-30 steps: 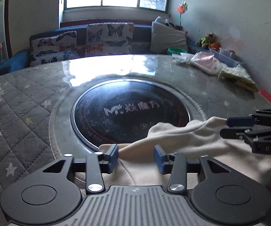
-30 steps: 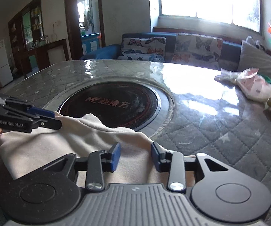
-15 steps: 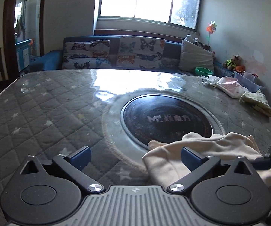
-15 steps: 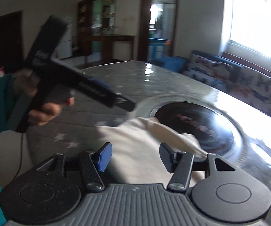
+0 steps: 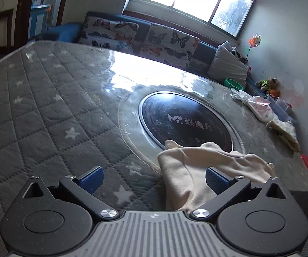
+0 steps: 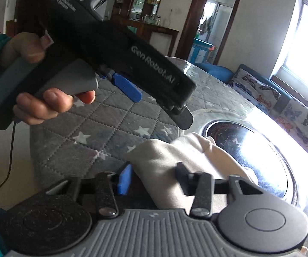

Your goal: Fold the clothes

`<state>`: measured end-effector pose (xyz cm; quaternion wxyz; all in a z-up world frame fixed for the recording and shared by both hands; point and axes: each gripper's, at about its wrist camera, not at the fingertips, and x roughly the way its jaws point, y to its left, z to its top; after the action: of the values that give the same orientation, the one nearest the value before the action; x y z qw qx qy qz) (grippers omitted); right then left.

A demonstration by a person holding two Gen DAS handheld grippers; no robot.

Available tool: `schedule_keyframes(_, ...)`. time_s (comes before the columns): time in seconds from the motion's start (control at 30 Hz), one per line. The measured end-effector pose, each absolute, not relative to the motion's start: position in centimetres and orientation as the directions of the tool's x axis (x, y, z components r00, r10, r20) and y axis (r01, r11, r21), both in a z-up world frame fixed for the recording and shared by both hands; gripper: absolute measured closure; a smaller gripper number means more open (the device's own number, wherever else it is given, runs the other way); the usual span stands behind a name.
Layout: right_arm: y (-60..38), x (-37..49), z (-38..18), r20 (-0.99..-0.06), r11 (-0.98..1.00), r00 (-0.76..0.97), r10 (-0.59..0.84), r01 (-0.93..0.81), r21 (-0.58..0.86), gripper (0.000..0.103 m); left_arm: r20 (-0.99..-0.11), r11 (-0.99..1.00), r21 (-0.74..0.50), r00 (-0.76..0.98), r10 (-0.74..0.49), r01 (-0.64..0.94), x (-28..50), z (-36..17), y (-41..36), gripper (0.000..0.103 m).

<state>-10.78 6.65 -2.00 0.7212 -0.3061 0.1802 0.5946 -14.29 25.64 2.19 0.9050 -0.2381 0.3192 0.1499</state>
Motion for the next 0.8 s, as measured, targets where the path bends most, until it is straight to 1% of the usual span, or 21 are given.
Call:
schedule_keyframes(0.03, 6.6, -10.7, -2.0, -0.624, 0.115, 0.229, 0.747, -0.969, -0.219, 0.074, -0.652, 0.835, -0.352, 0.750, 0.107, -0.424, -14.1, 2.1, 25.6, 0.000)
schedule_keyframes(0.07, 6.5, -10.1, -1.9, -0.624, 0.125, 0.224, 0.749, -0.972, -0.200, 0.076, -0.653, 0.827, -0.369, 0.752, 0.094, -0.424, -14.0, 2.1, 25.6, 0.000)
schedule_keyframes(0.13, 6.2, -9.4, -1.4, -0.615, 0.149, 0.203, 0.762, -0.979, -0.139, 0.084, -0.652, 0.811, -0.406, 0.755, 0.066, -0.422, -13.7, 2.0, 25.6, 0.000)
schedule_keyframes(0.23, 5.5, -8.2, -0.6, -0.595, 0.184, 0.173, 0.785, -0.982, -0.043, 0.088, -0.648, 0.774, -0.472, 0.761, 0.020, -0.422, -13.2, 1.9, 25.5, 0.000)
schedule_keyframes(0.33, 4.8, -6.9, 0.3, -0.570, 0.217, 0.161, 0.806, -0.976, 0.030, 0.089, -0.636, 0.723, -0.545, 0.771, -0.027, -0.424, -12.8, 1.8, 25.4, 0.000)
schedule_keyframes(0.4, 4.2, -6.1, 0.7, -0.552, 0.235, 0.149, 0.820, -0.968, 0.088, 0.090, -0.618, 0.667, -0.615, 0.782, -0.076, -0.421, -12.6, 1.5, 25.6, 0.000)
schedule_keyframes(0.6, 2.6, -4.7, 1.1, -0.509, 0.249, 0.138, 0.850, -0.956, 0.156, 0.090, -0.552, 0.442, -0.791, 0.804, -0.221, -0.422, -11.7, -0.4, 26.3, 0.000)
schedule_keyframes(0.67, 2.1, -4.4, 1.2, -0.499, 0.246, 0.132, 0.856, -0.954, 0.169, 0.090, -0.529, 0.393, -0.821, 0.810, -0.253, -0.413, -11.5, -1.0, 26.3, 0.000)
schedule_keyframes(0.77, 1.5, -4.1, 1.2, -0.486, 0.241, 0.127, 0.865, -0.954, 0.180, 0.090, -0.504, 0.384, -0.837, 0.823, -0.263, -0.390, -11.1, -1.4, 25.9, 0.000)
schedule_keyframes(0.8, 1.4, -4.0, 1.2, -0.483, 0.239, 0.124, 0.867, -0.953, 0.185, 0.090, -0.496, 0.382, -0.841, 0.827, -0.265, -0.382, -11.0, -1.5, 25.8, 0.002)
